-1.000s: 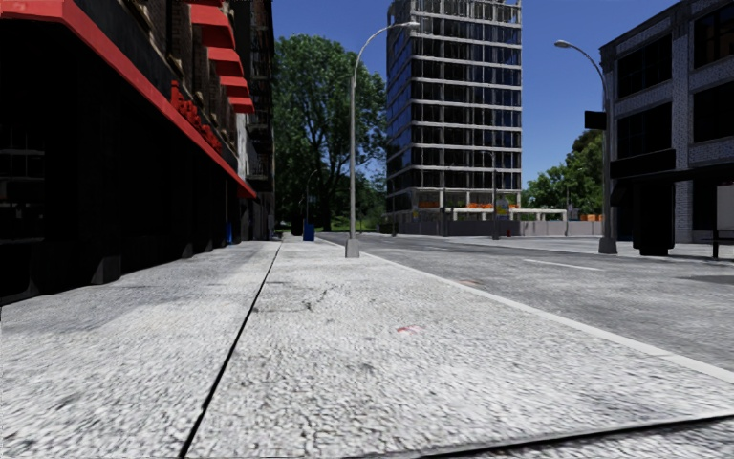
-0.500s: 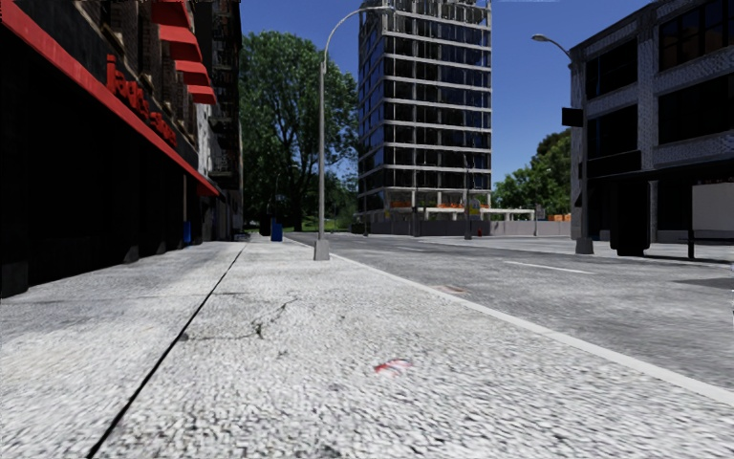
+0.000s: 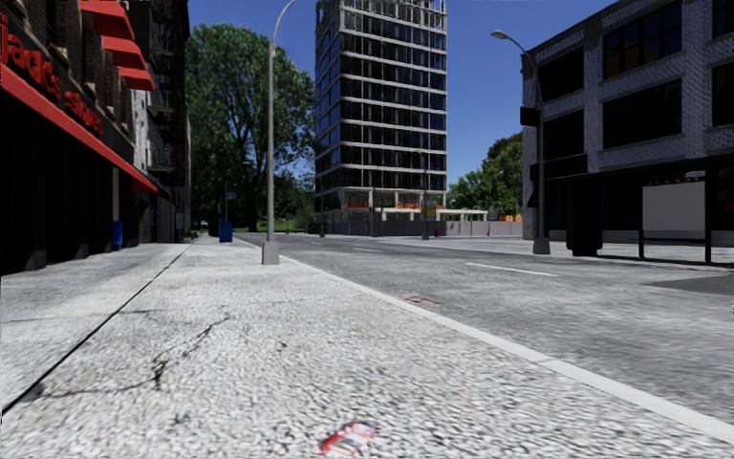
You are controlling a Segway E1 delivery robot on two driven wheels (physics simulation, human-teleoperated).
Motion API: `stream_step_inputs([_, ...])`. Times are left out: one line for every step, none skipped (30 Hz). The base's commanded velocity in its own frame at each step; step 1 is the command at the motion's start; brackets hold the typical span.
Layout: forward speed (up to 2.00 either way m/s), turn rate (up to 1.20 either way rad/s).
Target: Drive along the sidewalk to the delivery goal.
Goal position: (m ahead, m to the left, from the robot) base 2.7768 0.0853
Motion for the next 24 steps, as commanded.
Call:
stream_step_inputs([1.43,-0.35])
stream_step_inputs([1.43,-0.35])
stream_step_inputs([1.43,-0.35])
stream_step_inputs([1.43,-0.35])
stream_step_inputs([1.42,-0.35])
stream_step_inputs([1.42,-0.35])
stream_step_inputs([1.42,-0.27])
stream_step_inputs([1.42,-0.27])
stream_step_inputs([1.42,-0.07])
stream_step_inputs([1.42,0.00])
stream_step_inputs([1.42,0.00])
stream_step_inputs([1.42,0.00])
stream_step_inputs([1.42,0.00])
stream_step_inputs([1.42,0.00])
stream_step_inputs([1.42,0.00])
stream_step_inputs([1.42,0.00])
stream_step_inputs([1.42,0.00])
stream_step_inputs([1.42,0.00])
stream_step_inputs([1.42,0.00])
stream_step_inputs([1.42,0.00])
stream_step_inputs([1.42,0.00])
stream_step_inputs([1.42,0.00])
stream_step_inputs([1.42,0.00])
stream_step_inputs([1.42,0.00])
